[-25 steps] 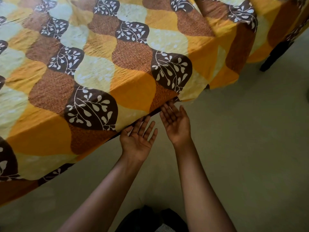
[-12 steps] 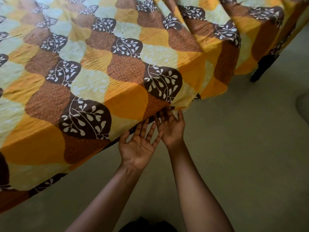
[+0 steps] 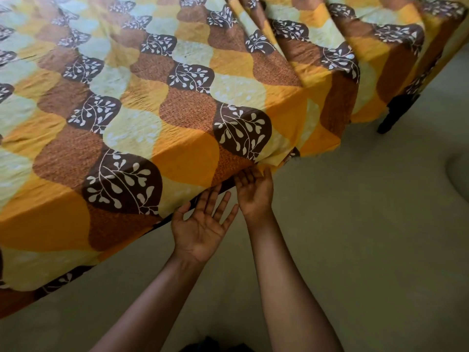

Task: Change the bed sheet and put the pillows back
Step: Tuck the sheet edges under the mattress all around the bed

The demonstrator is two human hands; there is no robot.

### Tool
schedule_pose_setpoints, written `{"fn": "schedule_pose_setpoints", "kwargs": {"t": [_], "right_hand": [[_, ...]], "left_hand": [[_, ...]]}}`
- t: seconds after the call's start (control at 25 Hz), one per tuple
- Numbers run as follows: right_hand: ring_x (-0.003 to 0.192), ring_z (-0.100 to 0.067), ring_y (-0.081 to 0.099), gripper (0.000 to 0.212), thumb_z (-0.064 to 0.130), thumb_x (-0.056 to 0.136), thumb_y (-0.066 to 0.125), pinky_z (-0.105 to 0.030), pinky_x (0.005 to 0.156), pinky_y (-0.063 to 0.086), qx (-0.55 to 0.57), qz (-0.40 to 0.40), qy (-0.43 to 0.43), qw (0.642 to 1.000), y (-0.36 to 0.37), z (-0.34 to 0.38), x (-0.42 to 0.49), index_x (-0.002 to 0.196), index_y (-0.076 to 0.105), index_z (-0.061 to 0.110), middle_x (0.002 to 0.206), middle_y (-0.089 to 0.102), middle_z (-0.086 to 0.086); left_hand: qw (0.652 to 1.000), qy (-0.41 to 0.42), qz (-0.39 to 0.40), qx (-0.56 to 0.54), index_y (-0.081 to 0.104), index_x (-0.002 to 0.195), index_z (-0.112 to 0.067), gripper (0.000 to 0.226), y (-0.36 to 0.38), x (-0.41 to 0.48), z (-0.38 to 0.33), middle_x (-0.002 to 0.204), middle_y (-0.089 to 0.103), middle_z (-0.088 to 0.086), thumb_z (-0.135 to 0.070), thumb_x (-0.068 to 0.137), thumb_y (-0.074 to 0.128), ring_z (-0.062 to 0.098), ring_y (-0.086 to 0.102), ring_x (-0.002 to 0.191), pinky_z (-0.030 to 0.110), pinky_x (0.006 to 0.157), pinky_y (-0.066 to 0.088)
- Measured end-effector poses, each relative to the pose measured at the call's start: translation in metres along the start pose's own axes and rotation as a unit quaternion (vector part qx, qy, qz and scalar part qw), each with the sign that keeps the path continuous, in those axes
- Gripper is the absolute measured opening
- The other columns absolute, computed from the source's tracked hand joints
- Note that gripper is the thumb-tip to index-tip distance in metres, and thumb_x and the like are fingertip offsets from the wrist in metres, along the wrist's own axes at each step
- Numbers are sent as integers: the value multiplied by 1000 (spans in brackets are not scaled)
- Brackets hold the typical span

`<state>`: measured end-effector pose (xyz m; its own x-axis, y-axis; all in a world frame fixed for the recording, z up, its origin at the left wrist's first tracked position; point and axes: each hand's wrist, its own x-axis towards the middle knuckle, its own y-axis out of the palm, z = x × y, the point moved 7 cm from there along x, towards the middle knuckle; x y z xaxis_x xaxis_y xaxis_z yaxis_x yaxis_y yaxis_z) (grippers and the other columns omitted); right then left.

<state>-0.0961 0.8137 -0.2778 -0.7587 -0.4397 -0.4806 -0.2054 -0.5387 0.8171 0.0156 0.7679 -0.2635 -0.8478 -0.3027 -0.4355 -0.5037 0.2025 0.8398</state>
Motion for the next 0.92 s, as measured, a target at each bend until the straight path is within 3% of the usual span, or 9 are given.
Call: {"fn": "schedule_pose_setpoints", "kwargs": {"t": [0.12, 0.24, 0.32, 0.4, 0.56, 0.72, 0.8, 0.92], "right_hand": [[103, -20, 62, 36, 23, 98, 43, -29, 88, 49, -28, -48, 1, 998, -40, -15, -25, 124, 54, 2, 115, 63, -14], [94, -16, 62, 27, 14, 94, 51, -26, 83, 50, -74, -70, 68, 993, -66, -43, -37, 119, 58, 6, 102, 64, -8], [102, -19, 61, 31, 12, 94, 52, -27, 83, 51, -121, -57, 112, 985, -66, -65, -32, 124, 55, 5, 105, 63, -8], [115, -23, 56, 36, 10, 95, 50, -29, 89, 48, -185, -34, 163, 969, -62, -97, -27, 130, 50, 4, 117, 59, -12], [124, -22, 47, 42, 14, 95, 52, -32, 93, 43, -312, 35, 237, 919, -44, -163, -26, 136, 45, 9, 135, 50, -8], [114, -19, 54, 39, 10, 93, 52, -28, 82, 47, -301, 64, 250, 918, -21, -195, -40, 132, 49, 12, 131, 55, -9], [112, -17, 53, 40, 7, 92, 52, -30, 85, 47, -301, 76, 256, 915, -17, -204, -48, 131, 50, 13, 130, 55, -8], [120, -19, 51, 40, 11, 92, 52, -34, 94, 44, -305, 94, 256, 913, -13, -217, -60, 131, 48, 15, 130, 55, -6]], "left_hand": [[986, -24, -95, 134, 54, 126, -18, 41, -16, -1, -10, 127, 60, 5, -24, 91, 35, 25, 54, 117, 43, 89, 48], [964, -9, -189, 185, 56, 117, -15, 28, -49, -16, -22, 126, 59, 7, -22, 95, 39, 22, 58, 107, 36, 80, 48], [954, 6, -248, 167, 52, 116, -13, 25, -80, -33, -26, 125, 58, 9, -24, 94, 46, 24, 58, 105, 37, 79, 48], [946, 29, -286, 151, 46, 126, -15, 36, -106, -53, -32, 117, 59, 8, -29, 93, 51, 26, 56, 107, 40, 83, 46], [938, 75, -318, 117, 39, 132, -18, 47, -128, -83, -42, 115, 57, 8, -37, 91, 52, 27, 53, 113, 42, 89, 44], [929, 117, -342, 79, 37, 134, -18, 50, -145, -107, -58, 128, 52, 10, -38, 91, 52, 28, 52, 114, 44, 89, 44], [920, 146, -356, 68, 39, 133, -17, 48, -157, -118, -74, 129, 52, 10, -34, 91, 53, 29, 51, 114, 45, 89, 43], [920, 172, -350, 32, 50, 116, -16, 28, -175, -134, -96, 129, 54, 11, -29, 91, 52, 29, 51, 118, 45, 92, 43]]}}
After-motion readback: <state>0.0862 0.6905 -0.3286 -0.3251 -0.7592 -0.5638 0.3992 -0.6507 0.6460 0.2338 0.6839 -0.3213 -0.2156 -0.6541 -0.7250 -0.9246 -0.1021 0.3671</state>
